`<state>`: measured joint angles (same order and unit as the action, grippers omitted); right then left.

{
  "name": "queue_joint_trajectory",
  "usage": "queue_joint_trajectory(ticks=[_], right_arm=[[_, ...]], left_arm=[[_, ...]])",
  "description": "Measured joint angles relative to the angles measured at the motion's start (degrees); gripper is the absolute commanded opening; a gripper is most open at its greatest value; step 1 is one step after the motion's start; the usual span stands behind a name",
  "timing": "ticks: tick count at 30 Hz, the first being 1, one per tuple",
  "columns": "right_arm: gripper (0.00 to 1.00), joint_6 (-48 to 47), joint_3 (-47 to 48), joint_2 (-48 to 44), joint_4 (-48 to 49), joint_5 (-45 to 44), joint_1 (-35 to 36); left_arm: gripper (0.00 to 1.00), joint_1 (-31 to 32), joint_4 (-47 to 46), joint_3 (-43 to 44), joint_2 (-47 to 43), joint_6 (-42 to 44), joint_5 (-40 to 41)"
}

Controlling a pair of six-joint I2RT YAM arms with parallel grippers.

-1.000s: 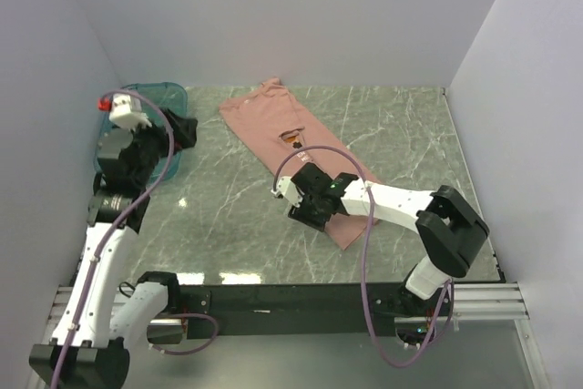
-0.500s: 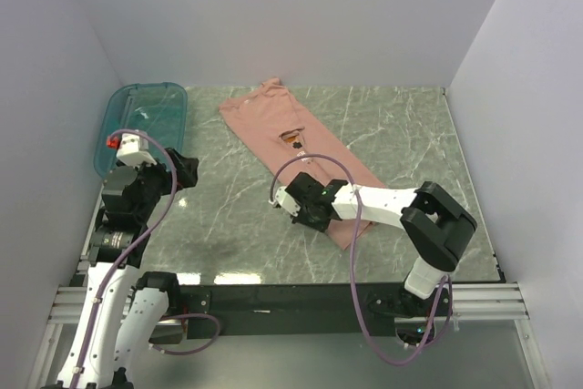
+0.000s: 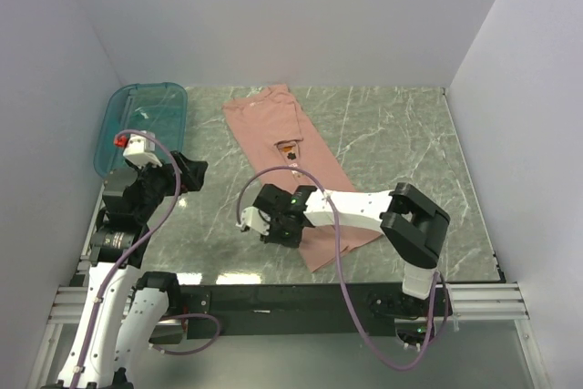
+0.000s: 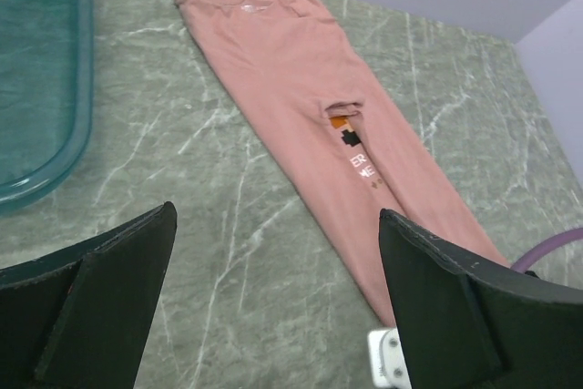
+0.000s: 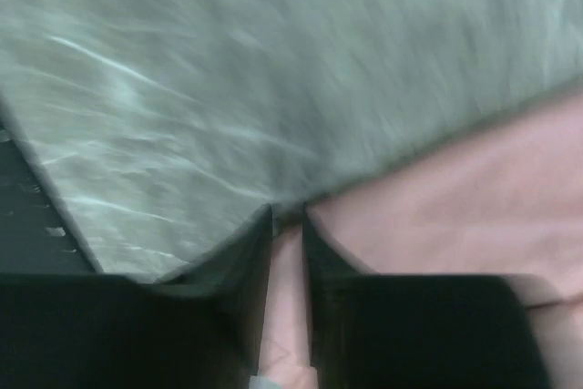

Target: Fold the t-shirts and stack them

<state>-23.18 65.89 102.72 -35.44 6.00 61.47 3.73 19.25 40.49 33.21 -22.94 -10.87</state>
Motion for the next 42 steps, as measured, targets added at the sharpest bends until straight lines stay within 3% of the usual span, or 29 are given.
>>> queue_joint_trajectory(ticks=[3,9,11,14,16,21,26,30,33,37,42], right_arm=[[0.45,-1.3,3.5,1.1,-1.9,4.5,0.8],[0.53,-6.8,1.5,-7.2,-7.6,11.8,-2.9],[0.54,-9.2,-0.2,-14.4,-9.4,15.7,-9.7],[0.56,-13.6,-1.7,-26.6,-9.5,20.0,-27.4],[0.64,-16.8,-3.5,-34.1,-8.7,21.5,-37.5],[0.72,-29.4,-11.1,-45.9,-9.7,31.7,-57.3],[0.71,-53.6,-12.2,-39.8,-21.3,42.3,-73.4],[0.69,-69.3,-12.2,-30.1,-31.5,43.3,-75.6],[0.69,-76.1,-12.8,-28.5,-35.5,43.8,-75.8],[0.68,-79.9,-14.1,-29.1,-38.1,45.1,-75.9],[0.67,-80.7,-14.8,-29.2,-39.0,46.1,-76.0]], left_arm=[[0.98,0.0,-0.7,-0.2,0.0,0.0,-1.9],[0.98,0.0,-4.1,-2.0,0.3,0.8,-9.2],[0.97,0.0,-6.4,-3.1,0.8,0.8,-13.6],[0.96,0.9,-9.9,-4.9,2.1,0.8,-18.9],[0.96,3.1,-11.4,-5.4,3.4,0.9,-20.8],[0.92,19.5,-12.7,-5.2,8.7,4.3,-17.7],[0.89,44.5,-13.3,-4.3,17.6,11.3,-7.5],[0.86,60.9,-18.2,-4.2,27.5,16.5,2.1],[0.82,69.3,-22.3,-3.4,37.4,19.6,8.5],[0.74,74.9,-25.5,0.4,49.8,22.0,16.6],[0.67,77.5,-27.8,7.3,60.1,22.8,25.2]])
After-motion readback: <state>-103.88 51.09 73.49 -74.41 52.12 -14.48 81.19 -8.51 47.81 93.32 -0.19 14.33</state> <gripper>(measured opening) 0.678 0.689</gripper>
